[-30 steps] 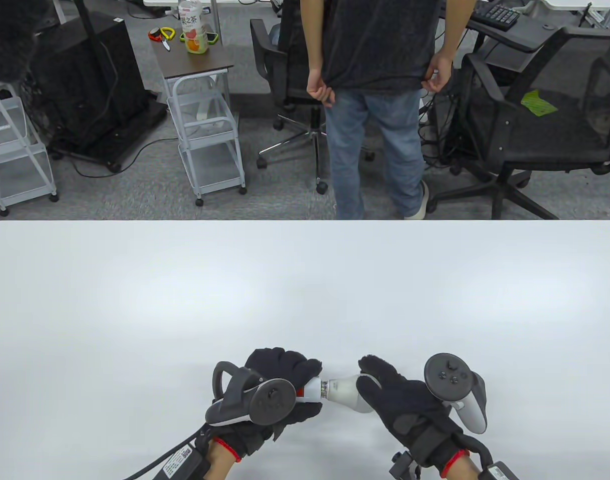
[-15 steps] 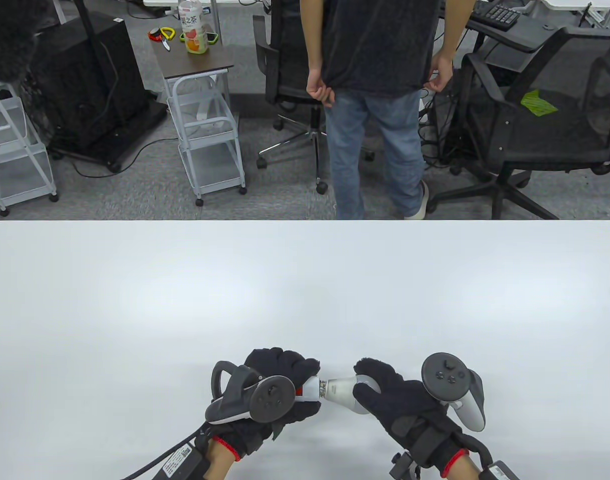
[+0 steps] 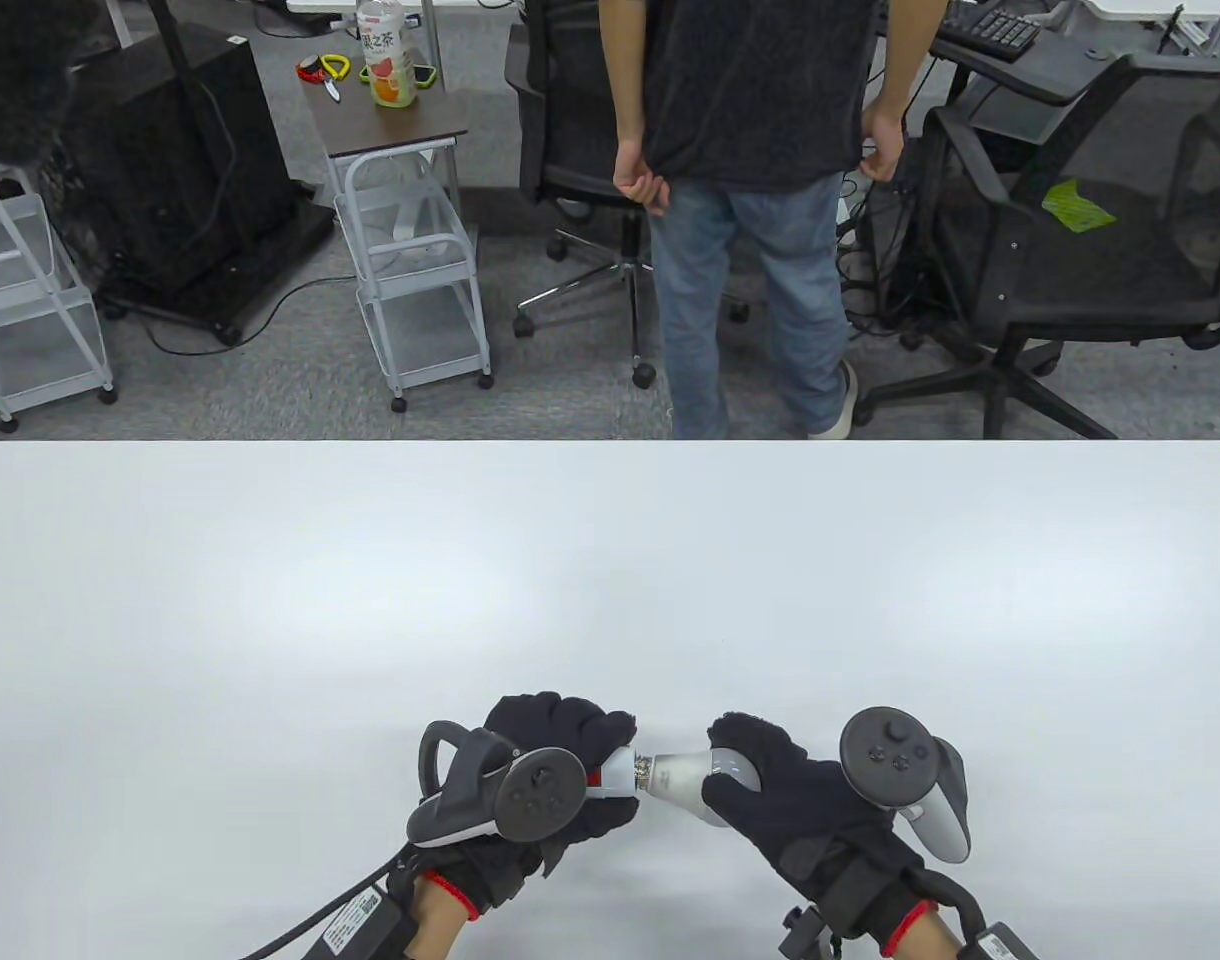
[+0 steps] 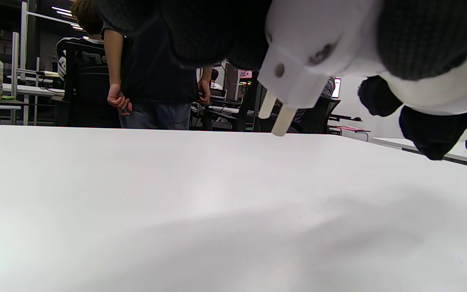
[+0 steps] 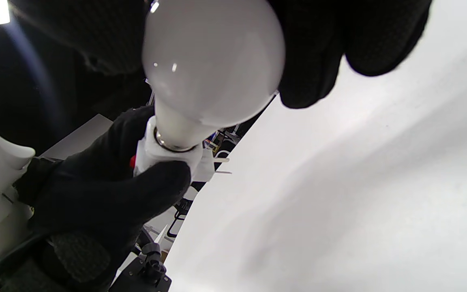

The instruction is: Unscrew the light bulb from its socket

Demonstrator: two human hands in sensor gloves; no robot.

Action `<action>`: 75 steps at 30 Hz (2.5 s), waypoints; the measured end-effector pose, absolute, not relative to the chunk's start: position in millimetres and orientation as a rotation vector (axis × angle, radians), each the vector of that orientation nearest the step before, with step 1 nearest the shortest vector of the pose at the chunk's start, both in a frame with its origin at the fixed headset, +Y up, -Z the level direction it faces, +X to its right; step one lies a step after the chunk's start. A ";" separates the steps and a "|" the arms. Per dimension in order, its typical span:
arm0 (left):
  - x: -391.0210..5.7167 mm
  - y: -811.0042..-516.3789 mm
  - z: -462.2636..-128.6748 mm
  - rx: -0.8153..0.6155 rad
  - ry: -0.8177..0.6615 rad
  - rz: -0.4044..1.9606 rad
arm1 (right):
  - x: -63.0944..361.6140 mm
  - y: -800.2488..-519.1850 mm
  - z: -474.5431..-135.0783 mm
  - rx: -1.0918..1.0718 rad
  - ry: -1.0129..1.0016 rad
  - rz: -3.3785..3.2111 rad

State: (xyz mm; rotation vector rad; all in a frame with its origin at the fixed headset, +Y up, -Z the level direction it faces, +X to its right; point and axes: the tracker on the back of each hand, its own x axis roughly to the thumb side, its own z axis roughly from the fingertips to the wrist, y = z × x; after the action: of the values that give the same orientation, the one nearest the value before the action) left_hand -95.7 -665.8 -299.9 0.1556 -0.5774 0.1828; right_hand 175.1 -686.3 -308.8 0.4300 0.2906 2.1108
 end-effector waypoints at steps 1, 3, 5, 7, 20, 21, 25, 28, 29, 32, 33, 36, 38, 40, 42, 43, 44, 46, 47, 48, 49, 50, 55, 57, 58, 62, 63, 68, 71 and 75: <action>-96.4 -665.8 -300.2 0.158 -0.573 0.182 | 175.8 -686.0 -308.9 0.427 0.288 2.109; -99.3 -666.5 -301.5 0.161 -0.556 0.182 | 180.2 -683.9 -309.5 0.412 0.272 2.100; -100.5 -667.1 -302.2 0.161 -0.547 0.175 | 183.4 -682.8 -309.9 0.386 0.255 2.096; -101.2 -667.1 -301.9 0.173 -0.542 0.163 | 187.7 -682.8 -310.6 0.341 0.236 2.097; -96.1 -670.9 -301.6 0.154 -0.553 0.138 | 200.6 -704.1 -320.4 -0.048 0.142 2.430; -96.0 -670.9 -301.6 0.156 -0.553 0.136 | 200.0 -708.7 -322.4 -0.076 0.157 2.481; -94.9 -671.8 -301.5 0.140 -0.562 0.141 | 191.4 -721.4 -324.7 -0.100 0.248 2.551; -93.7 -672.2 -301.3 0.137 -0.568 0.131 | 184.2 -724.9 -324.9 -0.101 0.268 2.616; -93.5 -672.2 -301.3 0.136 -0.569 0.132 | 182.4 -726.1 -324.9 -0.102 0.273 2.635; -93.7 -672.3 -301.6 0.136 -0.567 0.140 | 179.7 -729.3 -324.9 -0.098 0.295 2.641; -93.7 -672.5 -301.5 0.135 -0.567 0.140 | 179.4 -729.2 -324.7 -0.096 0.300 2.638; -92.8 -673.2 -301.3 0.132 -0.570 0.129 | 177.2 -729.9 -324.0 -0.089 0.308 2.670; -92.3 -673.4 -301.4 0.127 -0.571 0.127 | 175.3 -730.7 -323.5 -0.080 0.316 2.690; -92.3 -673.3 -301.3 0.128 -0.571 0.128 | 173.9 -732.1 -323.3 -0.072 0.328 2.687; -92.2 -673.4 -301.4 0.124 -0.570 0.126 | 172.9 -734.2 -323.7 -0.060 0.350 2.674; -92.3 -673.5 -301.4 0.124 -0.569 0.126 | 172.7 -734.9 -323.9 -0.057 0.356 2.668; -92.3 -673.5 -301.5 0.122 -0.569 0.126 | 172.6 -735.2 -323.9 -0.057 0.358 2.666; -92.2 -673.7 -301.7 0.116 -0.568 0.124 | 171.2 -736.8 -324.2 -0.048 0.377 2.654; -92.1 -673.9 -301.8 0.114 -0.568 0.122 | 170.8 -737.0 -324.2 -0.045 0.380 2.655; -92.1 -673.8 -301.8 0.113 -0.568 0.121 | 170.3 -737.2 -324.2 -0.041 0.383 2.656; -91.9 -673.8 -301.8 0.110 -0.568 0.119 | 169.4 -737.4 -324.2 -0.035 0.386 2.659; -91.9 -673.8 -301.7 0.109 -0.567 0.119 | 169.0 -737.5 -324.3 -0.031 0.388 2.658; -90.9 -673.9 -301.8 0.102 -0.567 0.113 | 168.9 -737.8 -324.3 -0.027 0.395 2.650; -90.7 -674.2 -302.0 0.102 -0.565 0.112 | 168.4 -738.1 -324.0 -0.027 0.399 2.655; -90.4 -674.5 -302.2 0.098 -0.562 0.106 | 167.9 -738.1 -323.8 -0.025 0.399 2.658; -88.9 -676.0 -303.0 0.091 -0.561 0.101 | 165.2 -738.1 -323.4 -0.013 0.404 2.681; -88.7 -675.9 -303.0 0.092 -0.561 0.099 | 164.1 -738.4 -323.3 -0.009 0.409 2.693; -88.5 -676.3 -303.2 0.091 -0.558 0.100 | 161.1 -738.9 -323.0 0.006 0.424 2.737; -88.4 -676.4 -303.1 0.090 -0.557 0.104 | 161.1 -739.1 -322.9 0.004 0.431 2.742; -88.0 -676.6 -303.2 0.090 -0.558 0.105 | 161.7 -739.1 -322.7 0.001 0.439 2.734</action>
State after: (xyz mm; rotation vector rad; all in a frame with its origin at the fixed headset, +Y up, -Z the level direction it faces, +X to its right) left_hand -88.0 -676.6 -303.2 0.0905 -0.5579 0.1054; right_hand 161.7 -739.1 -322.7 0.0011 0.4387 2.7340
